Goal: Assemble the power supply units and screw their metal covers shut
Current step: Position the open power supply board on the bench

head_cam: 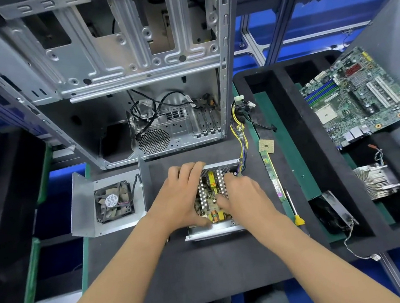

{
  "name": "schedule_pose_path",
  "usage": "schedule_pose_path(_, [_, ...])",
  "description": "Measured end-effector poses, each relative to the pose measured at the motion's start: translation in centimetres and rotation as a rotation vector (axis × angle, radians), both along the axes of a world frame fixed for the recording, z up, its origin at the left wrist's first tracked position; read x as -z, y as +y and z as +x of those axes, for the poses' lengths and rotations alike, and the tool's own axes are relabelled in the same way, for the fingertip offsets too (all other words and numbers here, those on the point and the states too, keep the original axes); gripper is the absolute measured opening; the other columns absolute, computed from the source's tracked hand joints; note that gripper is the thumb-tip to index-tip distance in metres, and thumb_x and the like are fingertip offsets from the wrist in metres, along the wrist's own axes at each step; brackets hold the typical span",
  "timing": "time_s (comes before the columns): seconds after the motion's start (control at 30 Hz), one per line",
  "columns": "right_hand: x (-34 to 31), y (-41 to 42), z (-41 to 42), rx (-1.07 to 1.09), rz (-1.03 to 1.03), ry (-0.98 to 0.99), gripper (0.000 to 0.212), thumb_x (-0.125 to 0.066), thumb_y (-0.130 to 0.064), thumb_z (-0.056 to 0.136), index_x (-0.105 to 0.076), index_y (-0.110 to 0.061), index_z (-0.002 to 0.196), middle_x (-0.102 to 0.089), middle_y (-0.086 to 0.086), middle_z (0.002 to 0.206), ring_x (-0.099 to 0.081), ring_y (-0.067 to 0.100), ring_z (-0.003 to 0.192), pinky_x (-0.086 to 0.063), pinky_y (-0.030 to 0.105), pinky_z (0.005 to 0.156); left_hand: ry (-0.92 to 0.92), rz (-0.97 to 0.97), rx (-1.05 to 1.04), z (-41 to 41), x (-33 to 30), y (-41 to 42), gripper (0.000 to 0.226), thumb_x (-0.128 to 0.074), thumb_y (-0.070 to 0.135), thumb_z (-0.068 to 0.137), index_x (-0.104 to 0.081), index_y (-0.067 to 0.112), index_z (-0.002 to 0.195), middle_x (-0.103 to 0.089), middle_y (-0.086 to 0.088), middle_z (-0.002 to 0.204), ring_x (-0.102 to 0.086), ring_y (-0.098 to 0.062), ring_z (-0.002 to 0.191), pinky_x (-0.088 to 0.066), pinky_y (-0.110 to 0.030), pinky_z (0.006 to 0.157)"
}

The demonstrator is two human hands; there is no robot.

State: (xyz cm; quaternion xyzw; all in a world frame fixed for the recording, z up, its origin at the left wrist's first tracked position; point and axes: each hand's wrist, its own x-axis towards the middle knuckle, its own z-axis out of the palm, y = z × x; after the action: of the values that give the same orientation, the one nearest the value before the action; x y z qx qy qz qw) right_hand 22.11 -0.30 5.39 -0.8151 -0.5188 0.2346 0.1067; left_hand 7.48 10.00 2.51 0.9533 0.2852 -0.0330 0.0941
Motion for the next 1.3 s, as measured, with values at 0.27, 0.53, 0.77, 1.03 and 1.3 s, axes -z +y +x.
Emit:
schedule_pose_path(0.27, [0.4,-1.9,1.2,0.039,0.085,-0.03,0.058,-0.05,-0.068,0.088,-0.056,-0.018,0.116,-0.055,0.001,0.11,-0.046,0.024,0.107,-0.041,0.037,0.091,-0.191,-0.552,-0.268,-1.1,-2.8,2.0,0.102,-0.075,0.051,0.081,-0.009,0.035,0.157,-0.032,0.01,0.156,-0.03,-0.016,0.141,-0.03,-0.036,0.111])
schedule_pose_path(0.53, [0.6,-7.1,0.1,-0.357,0.401,-0.068,0.021,-0.087,-0.031,0.073,-0.073,-0.028,0.089,-0.059,-0.016,0.084,-0.032,0.013,0.09,-0.036,0.039,0.073,-0.289,-0.361,-0.45,-0.2,-3.7,1.2,0.029,-0.049,0.01,0.103,-0.069,0.016,0.124,-0.07,-0.007,0.119,-0.063,-0.027,0.108,-0.049,-0.034,0.092])
schedule_pose_path(0.77, [2.2,-7.2,3.6,-0.274,0.543,-0.321,0.04,-0.089,0.005,0.061,-0.071,-0.027,0.078,-0.058,-0.014,0.08,-0.036,0.017,0.085,-0.015,0.028,0.071,-0.312,-0.334,-0.506,-1.2,-3.6,-0.5,0.025,-0.054,0.012,0.1,-0.074,0.02,0.113,-0.075,-0.006,0.099,-0.065,-0.027,0.094,-0.045,-0.027,0.076])
schedule_pose_path(1.03, [2.0,-9.3,3.7,0.205,0.418,0.272,0.101,-0.089,-0.051,0.056,-0.04,-0.036,0.143,-0.029,-0.022,0.143,-0.033,0.009,0.13,-0.033,0.028,0.104,-0.38,-0.342,-0.603,-1.8,-3.2,-3.1,0.026,-0.051,0.014,0.1,-0.073,0.019,0.114,-0.076,-0.004,0.098,-0.066,-0.029,0.095,-0.052,-0.036,0.082])
schedule_pose_path(1.3, [2.6,-9.7,0.9,0.372,0.447,0.941,0.112,-0.088,-0.049,0.065,-0.004,-0.072,0.136,-0.012,-0.029,0.158,-0.027,-0.014,0.139,-0.031,0.021,0.11,-0.37,-0.427,-0.661,-3.4,-3.4,-6.3,0.022,-0.056,0.016,0.097,-0.074,0.023,0.107,-0.073,0.004,0.08,-0.064,-0.02,0.079,-0.051,-0.032,0.075])
